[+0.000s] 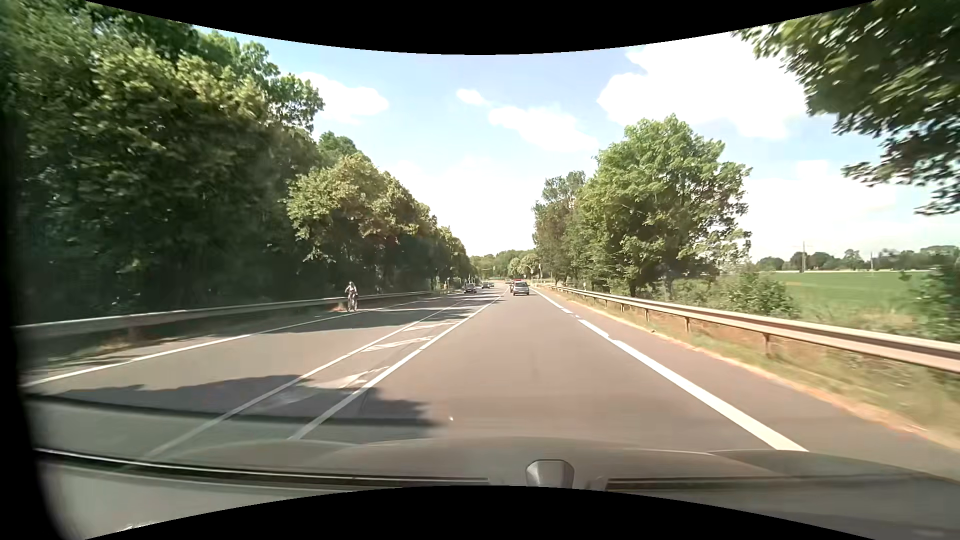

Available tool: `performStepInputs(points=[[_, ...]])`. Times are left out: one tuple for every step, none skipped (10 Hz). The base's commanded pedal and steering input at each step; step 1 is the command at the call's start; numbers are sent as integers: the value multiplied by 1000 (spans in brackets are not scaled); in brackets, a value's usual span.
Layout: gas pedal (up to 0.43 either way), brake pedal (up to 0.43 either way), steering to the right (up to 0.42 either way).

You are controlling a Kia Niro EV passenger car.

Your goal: Follow the waypoints while adhering to traffic rules and regulations

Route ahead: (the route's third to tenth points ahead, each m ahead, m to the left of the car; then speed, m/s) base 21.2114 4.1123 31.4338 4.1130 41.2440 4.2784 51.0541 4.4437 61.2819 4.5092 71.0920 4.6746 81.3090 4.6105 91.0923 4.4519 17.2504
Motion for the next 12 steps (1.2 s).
performStepInputs(points=[[0, 256, 11], [0, 262, 10], [0, 268, 10], [0, 268, 10], [0, 268, 10], [0, 274, 10], [0, 280, 9], [0, 280, 9], [0, 280, 9], [0, 262, 9], [0, 244, 9], [0, 226, 8]])
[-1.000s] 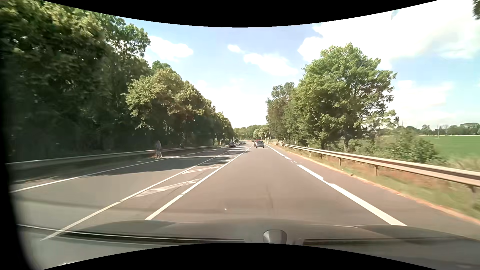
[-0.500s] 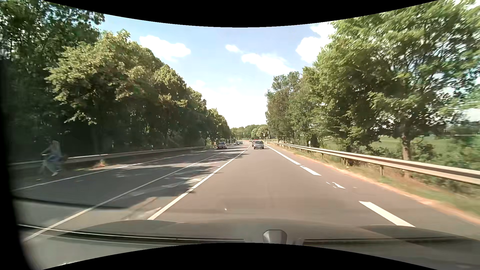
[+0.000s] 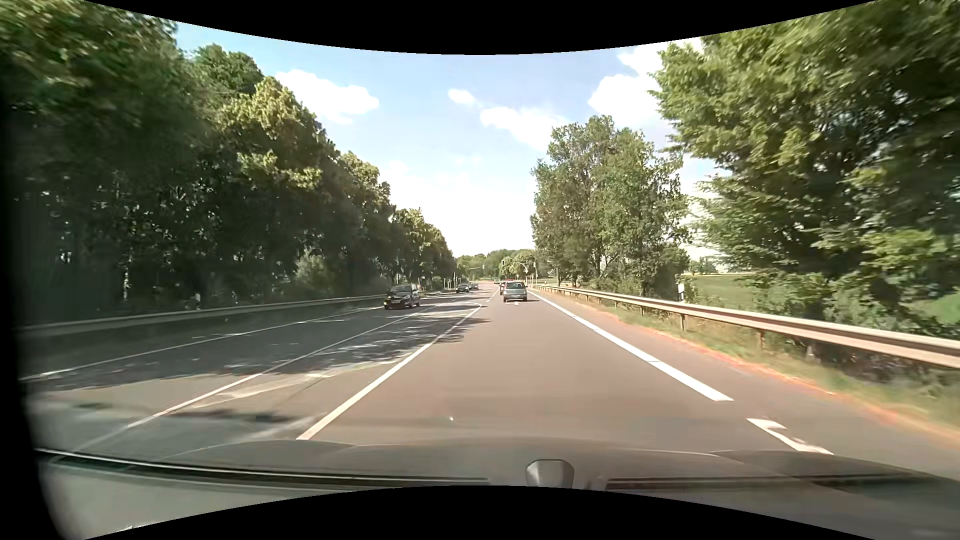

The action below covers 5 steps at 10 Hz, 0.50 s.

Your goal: Follow the waypoints while adhering to traffic rules and regulations

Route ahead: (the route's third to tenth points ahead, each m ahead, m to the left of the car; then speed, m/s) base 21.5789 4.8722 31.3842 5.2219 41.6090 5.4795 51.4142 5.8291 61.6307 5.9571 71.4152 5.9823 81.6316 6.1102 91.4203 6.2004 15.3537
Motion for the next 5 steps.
performStepInputs(points=[[0, 220, 8], [0, 226, 8], [0, 250, 7], [0, 268, 5], [0, 280, 5]])
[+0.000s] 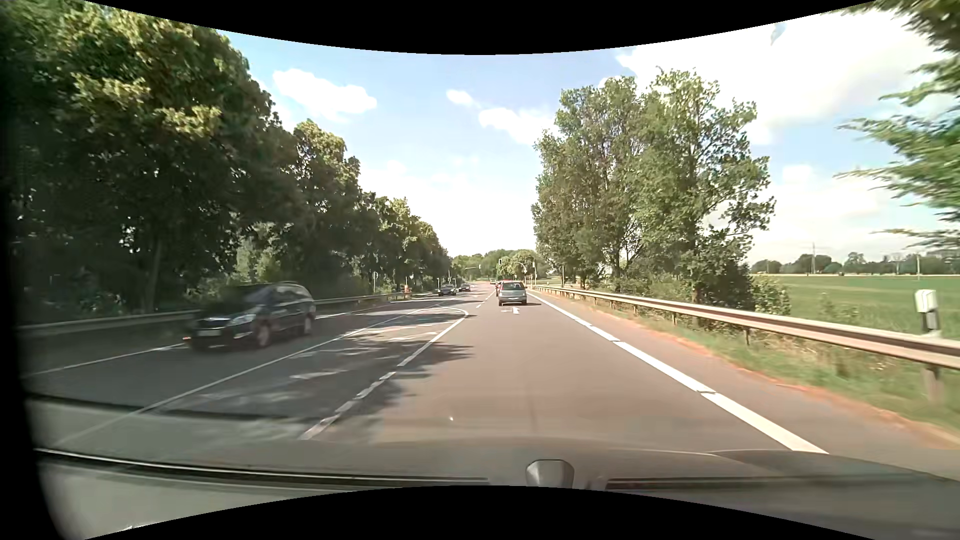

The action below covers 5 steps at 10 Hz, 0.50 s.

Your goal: Follow the waypoints while adhering to traffic rules and regulations

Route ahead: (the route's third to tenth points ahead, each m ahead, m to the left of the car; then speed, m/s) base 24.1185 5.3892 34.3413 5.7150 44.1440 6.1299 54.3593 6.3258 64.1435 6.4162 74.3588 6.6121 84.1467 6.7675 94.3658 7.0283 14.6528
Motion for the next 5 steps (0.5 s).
performStepInputs(points=[[0, 280, 4], [0, 280, 4], [0, 280, 4], [0, 280, 3], [0, 274, 3]])
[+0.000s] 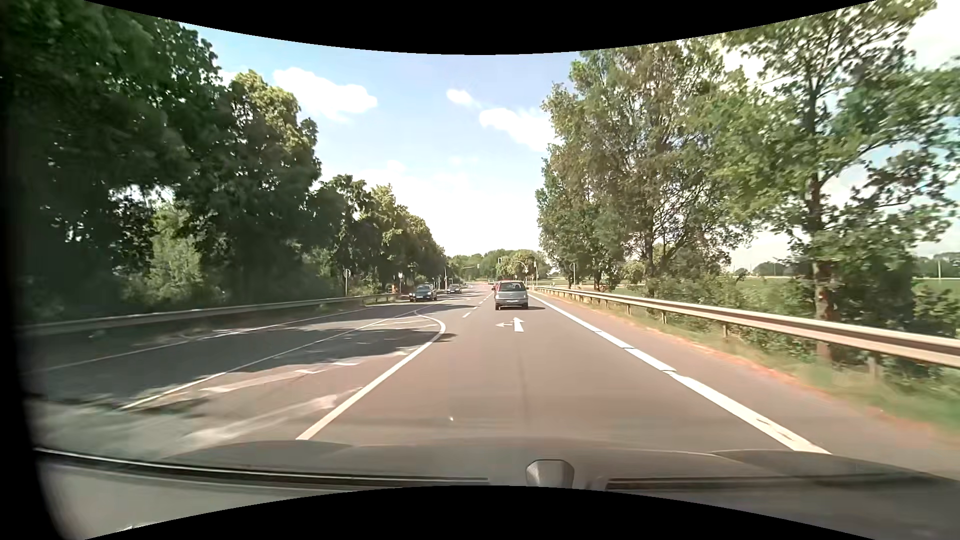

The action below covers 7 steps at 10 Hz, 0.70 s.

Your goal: Follow the waypoints while adhering to traffic rules and regulations

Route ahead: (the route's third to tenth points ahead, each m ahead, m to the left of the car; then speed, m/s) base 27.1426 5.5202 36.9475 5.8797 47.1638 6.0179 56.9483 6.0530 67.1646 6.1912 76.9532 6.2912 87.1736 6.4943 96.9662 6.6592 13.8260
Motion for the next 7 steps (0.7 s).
performStepInputs(points=[[0, 274, 3], [0, 274, 3], [0, 274, 3], [0, 274, 3], [0, 268, 3], [0, 268, 3], [0, 268, 3]])
